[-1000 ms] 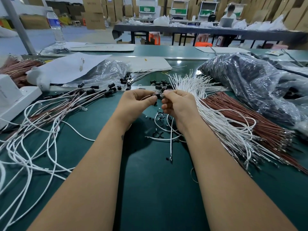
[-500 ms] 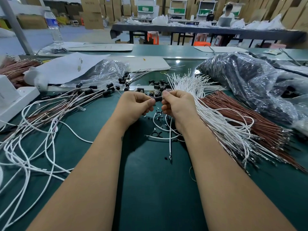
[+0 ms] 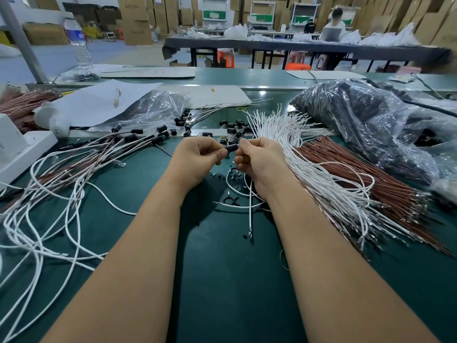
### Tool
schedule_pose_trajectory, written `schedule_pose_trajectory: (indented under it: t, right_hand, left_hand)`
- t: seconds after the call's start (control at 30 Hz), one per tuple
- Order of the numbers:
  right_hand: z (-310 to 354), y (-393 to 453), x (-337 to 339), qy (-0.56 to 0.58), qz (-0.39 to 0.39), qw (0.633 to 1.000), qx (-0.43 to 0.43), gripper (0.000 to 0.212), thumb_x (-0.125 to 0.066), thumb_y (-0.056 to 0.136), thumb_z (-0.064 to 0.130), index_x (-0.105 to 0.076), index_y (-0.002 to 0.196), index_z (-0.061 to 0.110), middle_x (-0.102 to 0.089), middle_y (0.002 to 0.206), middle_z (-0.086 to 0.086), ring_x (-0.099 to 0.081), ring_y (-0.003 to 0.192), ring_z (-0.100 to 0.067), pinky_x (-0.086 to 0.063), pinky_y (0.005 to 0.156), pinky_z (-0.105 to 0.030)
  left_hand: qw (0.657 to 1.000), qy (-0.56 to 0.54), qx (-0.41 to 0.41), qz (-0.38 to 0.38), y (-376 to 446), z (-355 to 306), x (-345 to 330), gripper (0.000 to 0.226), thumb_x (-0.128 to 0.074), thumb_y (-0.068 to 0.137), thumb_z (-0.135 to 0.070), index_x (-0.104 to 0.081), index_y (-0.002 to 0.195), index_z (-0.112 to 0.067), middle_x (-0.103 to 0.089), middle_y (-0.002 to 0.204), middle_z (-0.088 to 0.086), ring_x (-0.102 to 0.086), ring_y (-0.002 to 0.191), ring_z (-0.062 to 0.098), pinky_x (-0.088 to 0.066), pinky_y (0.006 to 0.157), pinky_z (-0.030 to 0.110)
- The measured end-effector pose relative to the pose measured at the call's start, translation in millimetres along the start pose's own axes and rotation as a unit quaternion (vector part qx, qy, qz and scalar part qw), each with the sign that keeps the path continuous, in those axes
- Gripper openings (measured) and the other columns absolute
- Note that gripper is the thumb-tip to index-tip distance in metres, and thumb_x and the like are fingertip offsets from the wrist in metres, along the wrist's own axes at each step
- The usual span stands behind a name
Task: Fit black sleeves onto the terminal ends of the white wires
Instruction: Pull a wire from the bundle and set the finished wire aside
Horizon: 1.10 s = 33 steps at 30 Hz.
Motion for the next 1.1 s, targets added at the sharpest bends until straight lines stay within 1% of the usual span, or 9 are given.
schedule_pose_trajectory:
  t: [0.1,0.2,0.33,0.4,0.5,0.63,0.73,0.9,1.1]
  right_hand:
    - [-1,0,0,-0.011,0.009,1.000,0.001,0.014,-0.056,0.097,0.009,-0.054,0.082,0.009,-0.059,0.064,-0.003,-0.055,0.046,-0.007,-0.048,0.049,-0.021]
    - [-2,0,-1,-0.015,0.024,1.000,-0.013,0.016,-0.054,0.097,0.009,-0.054,0.081,0.009,-0.056,0.062,-0.003,-0.049,0.044,-0.008,-0.044,0.048,-0.021]
    - [-1,2,0,-0.041,0.016,0.999,-0.004,0.018,-0.055,0.096,0.007,-0.054,0.078,0.009,-0.053,0.060,-0.002,-0.044,0.043,-0.007,-0.040,0.047,-0.021]
    - [2,2,0,-0.076,0.001,0.997,0.025,0.018,-0.057,0.095,0.009,-0.055,0.077,0.011,-0.055,0.059,0.000,-0.046,0.042,-0.005,-0.041,0.046,-0.020]
    - [7,1,1,-0.126,-0.015,0.990,0.062,0.017,-0.060,0.093,0.011,-0.057,0.077,0.013,-0.058,0.062,0.000,-0.050,0.045,-0.005,-0.043,0.046,-0.019]
    - [1,1,-1,-0.074,0.004,0.997,0.020,0.016,-0.057,0.095,0.009,-0.056,0.079,0.010,-0.057,0.066,-0.004,-0.048,0.049,-0.011,-0.042,0.051,-0.024]
    - [0,0,-3,-0.069,0.023,0.997,0.016,0.015,-0.055,0.097,0.009,-0.055,0.082,0.009,-0.056,0.067,-0.006,-0.049,0.049,-0.012,-0.043,0.051,-0.025]
    - [5,-3,-6,-0.052,0.047,0.997,0.032,0.017,-0.053,0.098,0.008,-0.051,0.081,0.009,-0.054,0.066,-0.006,-0.048,0.050,-0.014,-0.042,0.050,-0.025]
    - [6,-3,-10,-0.083,0.075,0.993,0.037,0.024,-0.051,0.099,0.009,-0.047,0.076,0.011,-0.050,0.062,-0.005,-0.043,0.049,-0.013,-0.037,0.048,-0.023]
  left_hand:
    - [1.000,-0.003,-0.001,0.004,0,0,1,0.010,-0.070,0.086,-0.011,-0.071,0.082,-0.002,-0.064,0.066,0.005,-0.053,0.065,0.015,-0.042,0.065,0.022]
    - [1.000,-0.013,0.008,0.008,0,1,0,0.007,-0.070,0.086,-0.012,-0.071,0.081,-0.008,-0.065,0.066,0.005,-0.054,0.066,0.015,-0.043,0.066,0.022]
    - [1.000,-0.011,0.008,0.008,0,-1,1,0.009,-0.070,0.086,-0.012,-0.072,0.084,-0.004,-0.065,0.067,0.007,-0.051,0.065,0.016,-0.040,0.063,0.023]
    - [1.000,-0.017,0.013,0.008,0,-1,3,0.013,-0.070,0.087,-0.014,-0.072,0.084,-0.002,-0.065,0.066,0.007,-0.050,0.061,0.012,-0.039,0.060,0.019]
    - [0.999,-0.032,0.022,0.013,0,0,5,0.017,-0.069,0.087,-0.015,-0.071,0.083,0.001,-0.063,0.063,0.005,-0.042,0.048,0.002,-0.034,0.051,0.011]
    - [0.999,-0.030,0.016,0.017,-1,0,3,0.016,-0.069,0.087,-0.013,-0.071,0.084,0.003,-0.064,0.064,0.006,-0.048,0.051,0.001,-0.036,0.055,0.009]
    - [0.999,-0.042,0.020,0.018,-2,1,1,0.015,-0.069,0.087,-0.012,-0.070,0.083,0.002,-0.062,0.062,0.005,-0.045,0.047,-0.001,-0.034,0.051,0.008]
    - [0.997,-0.065,0.034,0.009,-1,4,1,0.012,-0.068,0.087,-0.012,-0.069,0.077,-0.007,-0.061,0.053,-0.008,-0.044,0.045,-0.002,-0.033,0.049,0.008]
    - [0.997,-0.064,0.034,0.023,0,2,-1,0.013,-0.067,0.088,-0.012,-0.069,0.076,-0.007,-0.060,0.059,0.003,-0.044,0.047,-0.001,-0.033,0.049,0.008]
Point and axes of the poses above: each hand's wrist, its own y-axis towards the middle knuckle, its own x-axis out of the back of the hand, z = x × y, the point moved 8 cm from there along y, towards the middle knuckle
